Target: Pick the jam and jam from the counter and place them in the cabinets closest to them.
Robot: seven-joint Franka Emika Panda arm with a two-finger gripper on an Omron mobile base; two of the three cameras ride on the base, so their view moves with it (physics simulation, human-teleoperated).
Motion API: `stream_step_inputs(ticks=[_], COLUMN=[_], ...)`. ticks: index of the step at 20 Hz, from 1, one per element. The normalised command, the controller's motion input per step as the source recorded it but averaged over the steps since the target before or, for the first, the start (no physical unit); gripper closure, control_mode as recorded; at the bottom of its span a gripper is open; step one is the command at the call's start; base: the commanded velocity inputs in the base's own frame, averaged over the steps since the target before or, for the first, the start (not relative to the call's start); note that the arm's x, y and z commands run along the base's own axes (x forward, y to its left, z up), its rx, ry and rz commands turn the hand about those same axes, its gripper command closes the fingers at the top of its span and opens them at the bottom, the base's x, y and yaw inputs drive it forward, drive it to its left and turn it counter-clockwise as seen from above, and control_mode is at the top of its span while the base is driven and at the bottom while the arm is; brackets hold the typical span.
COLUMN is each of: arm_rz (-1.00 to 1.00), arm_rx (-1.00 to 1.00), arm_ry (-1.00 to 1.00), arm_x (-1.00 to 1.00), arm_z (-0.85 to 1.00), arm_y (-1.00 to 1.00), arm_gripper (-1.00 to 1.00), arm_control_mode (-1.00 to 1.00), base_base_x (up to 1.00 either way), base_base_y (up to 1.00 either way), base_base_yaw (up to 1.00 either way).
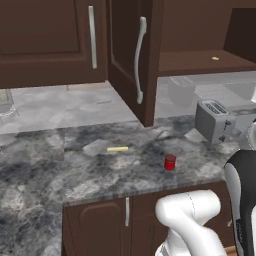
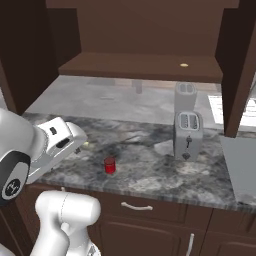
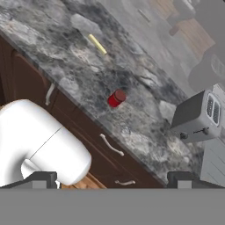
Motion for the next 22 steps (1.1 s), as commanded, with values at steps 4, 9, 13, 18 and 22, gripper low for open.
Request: stream_step_inputs(ticks=[4, 9, 13, 18, 22], arm_rz=[0.00, 0.00, 0.00, 0.00, 0.00], arm_rx=[0.00, 0.00, 0.00, 0.00, 0.00], arm_ry=[0.00, 0.00, 0.00, 0.00, 0.00], arm_x=[0.00, 0.00, 0.00, 0.00, 0.00], arm_z=[0.00, 0.00, 0.00, 0.00, 0.00], arm_y=[0.00, 0.00, 0.00, 0.00, 0.00], arm_gripper=[-1.00, -1.00, -1.00, -1.00, -1.00], arm_control_mode=[1.00, 1.00, 1.00, 1.00, -1.00], base_base_x=[0.09, 0.15, 0.45, 0.29, 0.00], base_base_y=[-0.05, 0.00, 0.00, -0.01, 0.00], base_base_yaw=[0.00, 0.00, 0.00, 0.00, 0.00])
